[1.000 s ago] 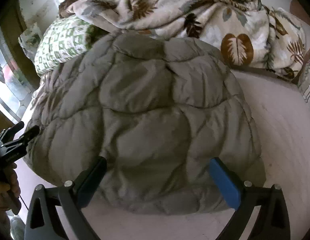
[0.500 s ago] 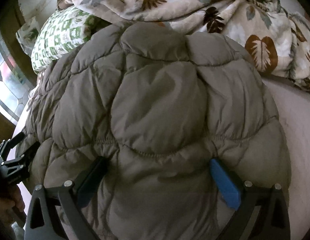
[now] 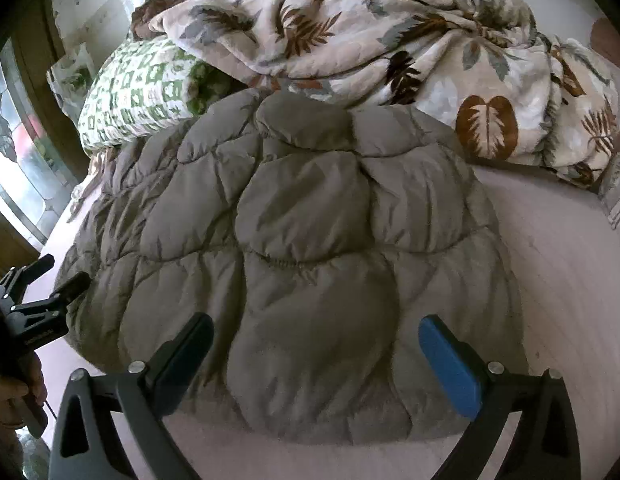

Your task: Fold large clothes

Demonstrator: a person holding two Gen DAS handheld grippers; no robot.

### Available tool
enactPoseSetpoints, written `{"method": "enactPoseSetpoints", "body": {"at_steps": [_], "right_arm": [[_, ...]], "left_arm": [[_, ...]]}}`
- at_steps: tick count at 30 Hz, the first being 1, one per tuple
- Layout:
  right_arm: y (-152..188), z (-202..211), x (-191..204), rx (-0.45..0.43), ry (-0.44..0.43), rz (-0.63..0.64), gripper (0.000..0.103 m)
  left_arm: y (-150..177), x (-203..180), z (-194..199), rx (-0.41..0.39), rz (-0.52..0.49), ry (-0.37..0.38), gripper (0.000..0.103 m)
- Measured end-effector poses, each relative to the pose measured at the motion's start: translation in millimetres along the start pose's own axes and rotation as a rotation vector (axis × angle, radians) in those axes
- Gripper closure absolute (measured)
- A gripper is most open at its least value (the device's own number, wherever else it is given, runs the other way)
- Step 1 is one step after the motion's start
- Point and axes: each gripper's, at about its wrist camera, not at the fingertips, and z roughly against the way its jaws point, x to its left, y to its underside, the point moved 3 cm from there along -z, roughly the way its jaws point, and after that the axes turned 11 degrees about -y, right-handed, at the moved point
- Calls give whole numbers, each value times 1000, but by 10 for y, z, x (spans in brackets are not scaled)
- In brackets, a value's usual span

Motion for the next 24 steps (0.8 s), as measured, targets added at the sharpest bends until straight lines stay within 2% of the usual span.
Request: {"method": "enactPoseSetpoints", "body": {"at_steps": [7, 15, 24], "right_arm": [[60, 283, 62, -14, 2, 13, 0], [234, 640, 161, -32, 12, 31, 0], [509, 967, 383, -40, -7, 34, 0]], "left_arm": [[7, 83, 320, -32, -4, 5, 5], [135, 229, 673, -33, 10, 38, 5], [330, 364, 889, -19, 38, 72, 5]]}}
